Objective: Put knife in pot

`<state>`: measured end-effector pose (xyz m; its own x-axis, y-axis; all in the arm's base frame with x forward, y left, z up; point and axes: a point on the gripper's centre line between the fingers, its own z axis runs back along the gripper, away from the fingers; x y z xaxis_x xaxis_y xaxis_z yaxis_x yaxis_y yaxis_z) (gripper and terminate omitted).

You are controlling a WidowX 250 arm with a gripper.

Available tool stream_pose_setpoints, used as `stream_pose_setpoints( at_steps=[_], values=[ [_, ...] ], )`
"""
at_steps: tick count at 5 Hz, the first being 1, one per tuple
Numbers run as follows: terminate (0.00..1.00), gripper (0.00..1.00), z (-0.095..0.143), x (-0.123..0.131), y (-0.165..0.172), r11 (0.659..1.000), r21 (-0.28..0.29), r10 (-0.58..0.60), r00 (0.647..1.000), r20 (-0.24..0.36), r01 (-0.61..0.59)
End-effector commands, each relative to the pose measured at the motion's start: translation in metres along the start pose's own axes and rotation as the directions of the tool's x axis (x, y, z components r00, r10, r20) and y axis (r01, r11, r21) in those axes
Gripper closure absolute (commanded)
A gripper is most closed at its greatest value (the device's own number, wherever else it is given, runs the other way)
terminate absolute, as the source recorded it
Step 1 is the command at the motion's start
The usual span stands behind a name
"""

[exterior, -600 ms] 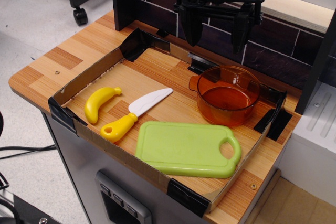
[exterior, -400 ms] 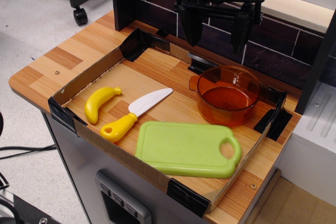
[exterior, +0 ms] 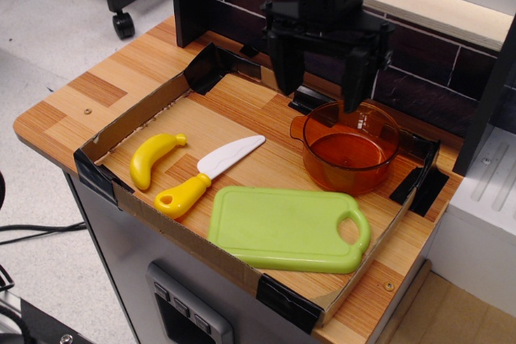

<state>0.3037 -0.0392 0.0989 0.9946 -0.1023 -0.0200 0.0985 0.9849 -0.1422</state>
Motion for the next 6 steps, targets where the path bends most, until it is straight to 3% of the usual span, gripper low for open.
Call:
stream_pose_setpoints(
  at_steps=[1, 2, 3, 6],
  values=[
    [0.0, 0.0, 0.029, -0.022, 0.028, 0.986, -0.012, -0.168, 0.985, 0.046, 0.168],
    [0.0, 0.0, 0.019, -0.04, 0.045, 0.98, 0.029, -0.201, 0.976, 0.083, 0.199],
    [0.0, 0.0, -0.003, -0.059, 0.06, 0.977, 0.094, -0.195, 0.979, 0.05, 0.19],
    [0.0, 0.0, -0.04, -0.071, 0.08, 0.961, 0.164, -0.226, 0.974, -0.001, 0.223]
  ],
)
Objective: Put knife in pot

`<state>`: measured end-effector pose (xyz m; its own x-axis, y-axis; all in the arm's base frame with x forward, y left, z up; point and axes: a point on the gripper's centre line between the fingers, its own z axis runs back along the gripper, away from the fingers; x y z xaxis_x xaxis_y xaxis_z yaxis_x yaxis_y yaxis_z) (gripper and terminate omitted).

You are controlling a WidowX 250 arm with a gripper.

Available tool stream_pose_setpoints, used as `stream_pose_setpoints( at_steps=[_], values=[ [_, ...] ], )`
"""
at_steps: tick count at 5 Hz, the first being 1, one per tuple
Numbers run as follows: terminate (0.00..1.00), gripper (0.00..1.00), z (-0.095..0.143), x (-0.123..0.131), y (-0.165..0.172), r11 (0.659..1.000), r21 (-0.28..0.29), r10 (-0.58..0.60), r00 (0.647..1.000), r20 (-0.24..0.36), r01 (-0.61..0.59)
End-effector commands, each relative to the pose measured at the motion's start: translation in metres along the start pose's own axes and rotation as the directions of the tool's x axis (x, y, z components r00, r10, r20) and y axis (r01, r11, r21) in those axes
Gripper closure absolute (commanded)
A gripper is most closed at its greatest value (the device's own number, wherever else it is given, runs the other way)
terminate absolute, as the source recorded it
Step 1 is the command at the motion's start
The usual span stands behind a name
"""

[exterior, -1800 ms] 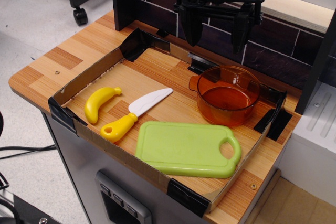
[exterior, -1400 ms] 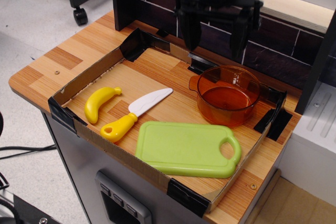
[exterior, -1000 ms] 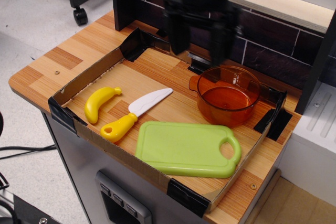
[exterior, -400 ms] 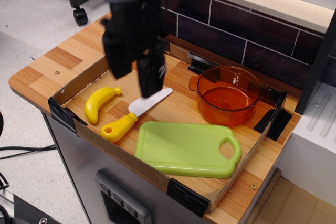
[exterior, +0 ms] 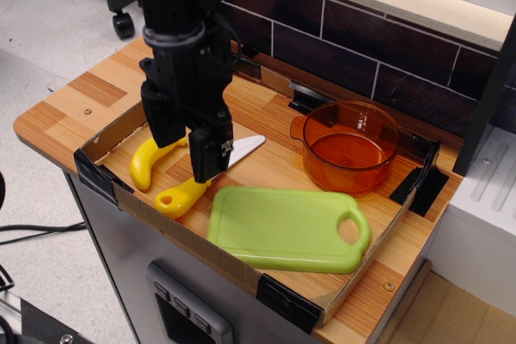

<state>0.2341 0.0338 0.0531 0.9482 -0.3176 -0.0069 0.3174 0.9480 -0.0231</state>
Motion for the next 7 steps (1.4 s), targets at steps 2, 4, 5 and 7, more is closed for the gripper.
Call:
stream_pose_setpoints(
  at_steps=[2, 4, 5, 7],
  values=[
    [0.0, 0.0, -0.02, -0.004, 0.016, 0.997, 0.075, -0.02, 1.0, 0.015, 0.019],
    [0.0, 0.0, -0.039, -0.007, 0.018, 0.997, 0.078, -0.021, 1.0, 0.008, 0.021],
    [0.0, 0.0, -0.045, -0.007, 0.018, 0.997, 0.075, -0.019, 1.0, 0.001, 0.019],
    [0.0, 1.0, -0.051, -0.009, 0.017, 0.998, 0.062, -0.023, 1.0, -0.008, 0.023]
  ],
)
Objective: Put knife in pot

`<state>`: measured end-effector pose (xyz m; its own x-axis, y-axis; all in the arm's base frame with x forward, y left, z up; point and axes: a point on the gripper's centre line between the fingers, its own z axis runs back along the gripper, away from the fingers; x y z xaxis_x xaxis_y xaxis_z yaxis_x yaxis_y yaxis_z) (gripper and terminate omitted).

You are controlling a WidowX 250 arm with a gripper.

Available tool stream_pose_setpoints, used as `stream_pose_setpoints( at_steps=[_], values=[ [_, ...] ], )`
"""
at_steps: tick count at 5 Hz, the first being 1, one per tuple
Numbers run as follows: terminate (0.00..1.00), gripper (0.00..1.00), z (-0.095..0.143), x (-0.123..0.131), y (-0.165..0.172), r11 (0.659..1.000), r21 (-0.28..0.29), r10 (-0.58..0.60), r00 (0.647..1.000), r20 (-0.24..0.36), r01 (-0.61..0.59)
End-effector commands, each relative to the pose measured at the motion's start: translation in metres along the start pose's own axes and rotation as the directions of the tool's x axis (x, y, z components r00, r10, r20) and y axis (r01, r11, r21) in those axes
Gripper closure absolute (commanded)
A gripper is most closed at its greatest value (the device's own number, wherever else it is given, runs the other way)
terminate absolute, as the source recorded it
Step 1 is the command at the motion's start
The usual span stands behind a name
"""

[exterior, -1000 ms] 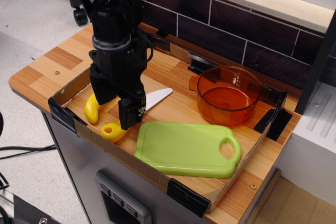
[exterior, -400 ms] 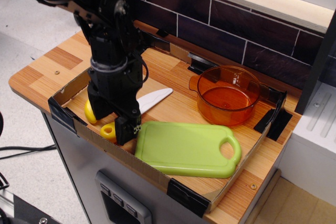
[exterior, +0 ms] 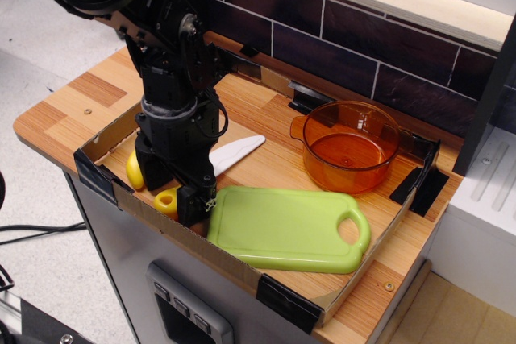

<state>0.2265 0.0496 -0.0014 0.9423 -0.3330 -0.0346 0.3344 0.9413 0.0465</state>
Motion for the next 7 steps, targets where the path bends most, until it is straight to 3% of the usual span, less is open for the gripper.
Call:
stream_pose_setpoints(
  at_steps=[1, 2, 3, 4, 5, 6, 7],
  values=[
    [0.0, 1.0, 0.007, 0.004, 0.004, 1.0, -0.022, -0.003, 1.0, 0.024, 0.004],
    [0.0, 1.0, 0.02, 0.005, 0.006, 0.999, -0.014, 0.036, 0.997, 0.064, -0.035],
    [0.0, 1.0, 0.043, 0.009, 0.005, 0.996, -0.049, 0.072, 0.994, 0.078, -0.069],
    [0.0, 1.0, 0.069, 0.019, -0.001, 0.991, -0.039, 0.13, 0.986, 0.1, -0.127],
    [0.0, 1.0, 0.085, 0.043, -0.015, 0.965, -0.063, 0.26, 0.955, 0.141, -0.254],
    [0.0, 1.0, 0.097, 0.068, -0.031, 0.869, -0.122, 0.495, 0.854, 0.162, -0.48],
    [0.0, 1.0, 0.106, 0.086, -0.045, 0.772, -0.172, 0.635, 0.756, 0.158, -0.612]
  ],
)
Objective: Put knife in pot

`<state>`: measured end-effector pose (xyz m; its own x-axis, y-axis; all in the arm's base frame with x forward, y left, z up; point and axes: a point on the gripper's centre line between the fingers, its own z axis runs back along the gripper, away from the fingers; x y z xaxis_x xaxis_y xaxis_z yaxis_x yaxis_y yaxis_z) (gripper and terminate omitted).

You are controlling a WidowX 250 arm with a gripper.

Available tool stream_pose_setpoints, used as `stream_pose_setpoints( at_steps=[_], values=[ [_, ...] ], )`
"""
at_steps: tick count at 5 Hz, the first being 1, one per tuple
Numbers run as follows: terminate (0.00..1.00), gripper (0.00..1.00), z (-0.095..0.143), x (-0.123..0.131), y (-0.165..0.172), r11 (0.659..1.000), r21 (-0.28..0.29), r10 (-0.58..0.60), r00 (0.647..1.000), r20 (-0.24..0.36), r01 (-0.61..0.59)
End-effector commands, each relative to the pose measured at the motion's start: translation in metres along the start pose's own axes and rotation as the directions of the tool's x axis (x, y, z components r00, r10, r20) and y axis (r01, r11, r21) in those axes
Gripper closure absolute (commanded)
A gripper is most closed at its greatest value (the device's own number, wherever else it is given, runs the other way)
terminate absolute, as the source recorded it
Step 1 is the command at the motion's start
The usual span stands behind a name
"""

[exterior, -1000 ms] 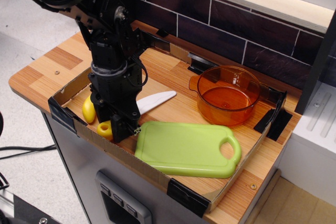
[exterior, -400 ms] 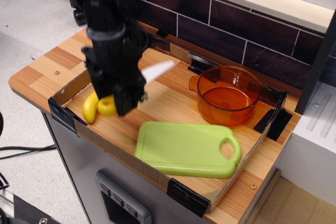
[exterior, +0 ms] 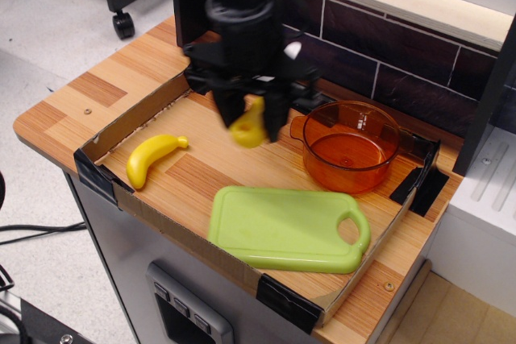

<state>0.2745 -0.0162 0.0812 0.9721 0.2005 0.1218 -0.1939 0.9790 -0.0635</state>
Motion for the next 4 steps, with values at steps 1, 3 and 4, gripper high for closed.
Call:
stream_pose_setpoints(
  at_steps=[1, 3, 4],
  values=[
    [0.0, 1.0, 0.012, 0.033, -0.032, 0.966, -0.058, 0.257, 0.962, 0.091, -0.253],
    [0.0, 1.0, -0.016, 0.062, -0.045, 0.897, -0.052, 0.441, 0.882, 0.168, -0.439],
    [0.0, 1.0, -0.029, 0.066, -0.051, 0.897, -0.037, 0.44, 0.886, 0.147, -0.44]
  ],
)
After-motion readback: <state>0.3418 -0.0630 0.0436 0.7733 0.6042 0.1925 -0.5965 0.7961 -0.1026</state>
